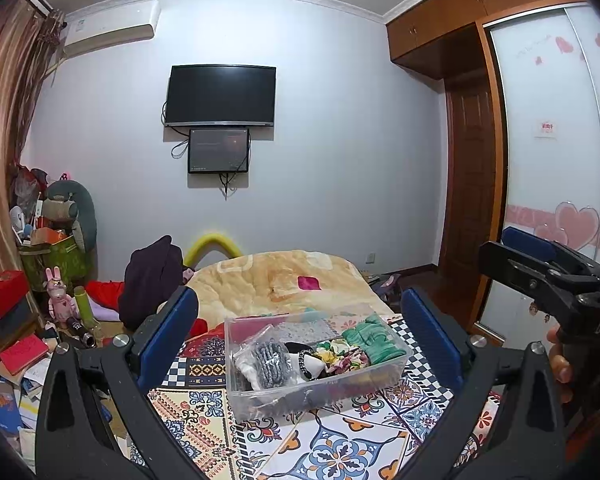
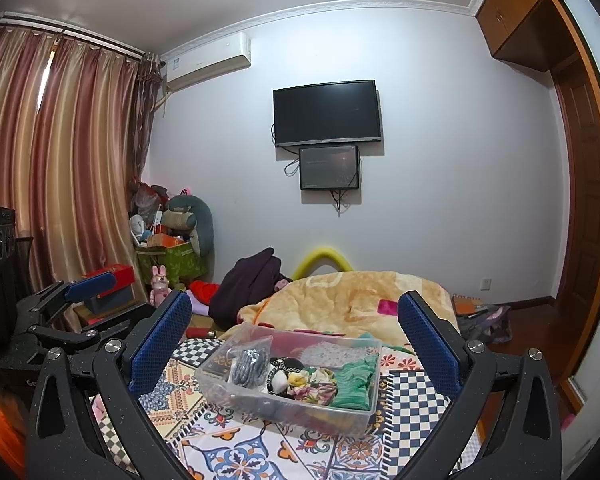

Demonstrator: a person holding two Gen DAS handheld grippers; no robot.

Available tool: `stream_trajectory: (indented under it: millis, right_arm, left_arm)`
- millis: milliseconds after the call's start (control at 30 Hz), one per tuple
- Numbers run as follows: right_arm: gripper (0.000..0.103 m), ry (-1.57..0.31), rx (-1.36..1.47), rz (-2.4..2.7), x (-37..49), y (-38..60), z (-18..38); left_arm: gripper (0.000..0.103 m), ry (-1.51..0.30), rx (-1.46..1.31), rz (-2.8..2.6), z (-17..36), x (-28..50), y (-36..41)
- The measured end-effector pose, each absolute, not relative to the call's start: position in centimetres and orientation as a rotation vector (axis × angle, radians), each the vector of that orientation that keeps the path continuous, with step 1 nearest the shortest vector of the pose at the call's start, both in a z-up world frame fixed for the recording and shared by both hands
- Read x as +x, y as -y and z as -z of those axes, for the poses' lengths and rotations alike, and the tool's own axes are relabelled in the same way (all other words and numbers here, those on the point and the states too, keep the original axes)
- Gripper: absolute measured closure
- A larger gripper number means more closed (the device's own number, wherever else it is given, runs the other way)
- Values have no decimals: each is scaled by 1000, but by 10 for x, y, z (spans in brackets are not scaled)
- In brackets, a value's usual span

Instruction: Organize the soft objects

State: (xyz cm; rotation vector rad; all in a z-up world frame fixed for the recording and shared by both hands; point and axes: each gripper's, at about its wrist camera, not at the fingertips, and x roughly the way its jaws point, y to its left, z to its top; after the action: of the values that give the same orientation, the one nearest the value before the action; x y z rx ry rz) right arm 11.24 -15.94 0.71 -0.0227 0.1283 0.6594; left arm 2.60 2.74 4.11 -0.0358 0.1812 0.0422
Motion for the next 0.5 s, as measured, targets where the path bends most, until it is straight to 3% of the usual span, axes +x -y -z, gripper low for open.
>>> stream_trajectory:
  millis: [500]
  right_arm:
    - [0,-145,-32,-657,112,157,-4]
  left_arm:
    - [0,-187,-33,-39,-38,25,-27]
